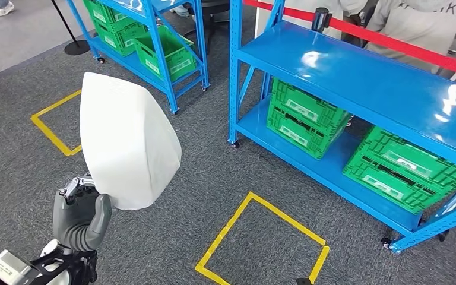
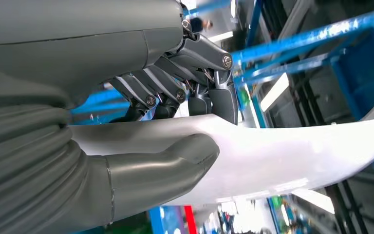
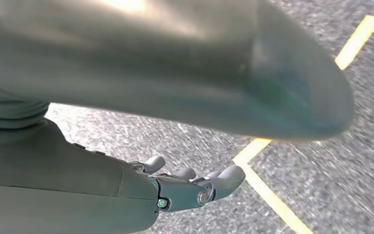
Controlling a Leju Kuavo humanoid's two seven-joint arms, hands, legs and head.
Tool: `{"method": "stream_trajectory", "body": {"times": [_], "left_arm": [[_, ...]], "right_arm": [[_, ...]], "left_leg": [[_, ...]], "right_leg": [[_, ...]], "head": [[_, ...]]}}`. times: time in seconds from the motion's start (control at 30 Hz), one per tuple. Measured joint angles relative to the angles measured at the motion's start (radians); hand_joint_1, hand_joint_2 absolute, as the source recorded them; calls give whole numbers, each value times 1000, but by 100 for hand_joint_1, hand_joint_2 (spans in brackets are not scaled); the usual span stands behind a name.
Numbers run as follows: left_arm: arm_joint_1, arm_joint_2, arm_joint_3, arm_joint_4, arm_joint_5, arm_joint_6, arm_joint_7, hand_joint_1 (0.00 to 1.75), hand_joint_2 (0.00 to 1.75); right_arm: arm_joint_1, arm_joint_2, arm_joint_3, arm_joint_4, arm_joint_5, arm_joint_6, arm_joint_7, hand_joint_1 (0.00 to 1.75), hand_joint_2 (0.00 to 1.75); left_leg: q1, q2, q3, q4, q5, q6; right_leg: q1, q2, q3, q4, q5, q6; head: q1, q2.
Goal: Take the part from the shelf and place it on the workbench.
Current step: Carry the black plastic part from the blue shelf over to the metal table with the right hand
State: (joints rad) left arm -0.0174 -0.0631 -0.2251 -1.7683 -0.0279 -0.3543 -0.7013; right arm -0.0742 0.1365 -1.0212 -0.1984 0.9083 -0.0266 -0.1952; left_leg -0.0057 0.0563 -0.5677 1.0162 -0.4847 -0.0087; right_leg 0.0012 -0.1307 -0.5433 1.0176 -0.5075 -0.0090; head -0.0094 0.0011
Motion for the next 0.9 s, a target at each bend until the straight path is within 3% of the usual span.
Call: {"method": "stream_trajectory", "body": {"times": [0.03,0.1,0.17,0.23,0.27,0.33,0.4,0.47,0.53,0.6,0.67,0.73,0.77,0.8,0.83,0.9], "left_arm": [[1,0,0,-2,-3,4,0,175,175],[0,-2,0,-9,-11,10,0,175,175],[0,-5,0,-13,-19,12,0,175,175],[1,-8,-1,-14,-26,12,1,175,175],[2,-9,-1,-16,-29,12,1,175,175],[4,-12,-1,-20,-33,12,1,175,175],[4,-15,-1,-24,-36,16,1,175,175],[4,-18,-1,-28,-37,22,1,175,175],[5,-19,-1,-32,-37,24,1,175,175],[7,-18,-1,-36,-35,24,0,175,175],[5,-17,-1,-38,-32,24,-1,175,175],[6,-17,-1,-37,-32,24,0,175,175],[7,-16,-1,-37,-32,24,0,175,175],[9,-16,-1,-37,-32,24,0,175,175],[10,-15,-1,-37,-32,23,0,175,175],[10,-16,-1,-38,-29,21,1,175,175]], "right_arm": [[-2,0,0,0,0,1,8,0,0],[-4,0,0,0,1,4,16,0,0],[-2,0,0,0,1,8,17,0,0],[2,0,0,0,1,11,13,0,0],[3,0,0,0,2,12,9,0,0],[3,-1,0,0,3,13,-3,0,0],[1,-3,0,0,7,13,-10,0,0],[-2,-4,0,0,9,14,-11,0,0],[-6,-5,0,0,9,14,-10,0,0],[-8,-6,0,0,9,13,-6,0,0],[-6,-7,0,0,9,12,-1,0,0],[-3,-8,0,0,8,12,2,0,0],[-2,-8,0,0,8,12,4,0,0],[-2,-8,0,0,8,13,6,0,0],[-2,-9,0,0,8,13,7,0,0],[-3,-8,0,0,7,14,7,0,0]], "left_leg": [[2,-13,-2,-2,3,6],[7,-36,-3,-9,12,17],[9,-58,-5,-11,17,25],[9,-86,-9,-8,19,28],[9,-101,-11,-5,19,27],[11,-131,-15,4,19,23],[13,-159,-22,15,17,13],[14,-180,-31,18,20,-3],[17,-193,-39,15,26,-17],[15,-150,-55,40,11,-26],[13,-85,-101,141,-48,-31],[14,-67,-156,264,-104,-36],[14,-64,-164,290,-108,-36],[14,-62,-153,277,-94,-34],[13,-53,-120,224,-67,-31],[5,-8,-40,84,-18,-19]], "right_leg": [[-2,-4,1,1,-3,6],[-6,33,-11,36,-30,17],[-10,95,-59,144,-89,24],[-11,120,-114,256,-129,27],[-12,124,-123,271,-124,28],[-16,137,-88,190,-62,27],[-21,182,-32,72,-16,26],[-20,205,-14,28,-11,18],[-17,183,-15,24,-4,3],[-16,159,-15,18,2,-12],[-14,131,-17,16,4,-22],[-10,98,-19,16,3,-26],[-9,82,-20,16,3,-26],[-7,67,-20,16,2,-27],[-6,53,-19,16,2,-26],[-2,29,-15,17,-1,-23]], "head": [[0,0],[1,0],[6,0],[8,0],[8,0],[8,0],[9,0],[9,0],[9,0],[5,0],[0,0],[-2,0],[-2,0],[-2,0],[-2,0],[-2,0]]}}
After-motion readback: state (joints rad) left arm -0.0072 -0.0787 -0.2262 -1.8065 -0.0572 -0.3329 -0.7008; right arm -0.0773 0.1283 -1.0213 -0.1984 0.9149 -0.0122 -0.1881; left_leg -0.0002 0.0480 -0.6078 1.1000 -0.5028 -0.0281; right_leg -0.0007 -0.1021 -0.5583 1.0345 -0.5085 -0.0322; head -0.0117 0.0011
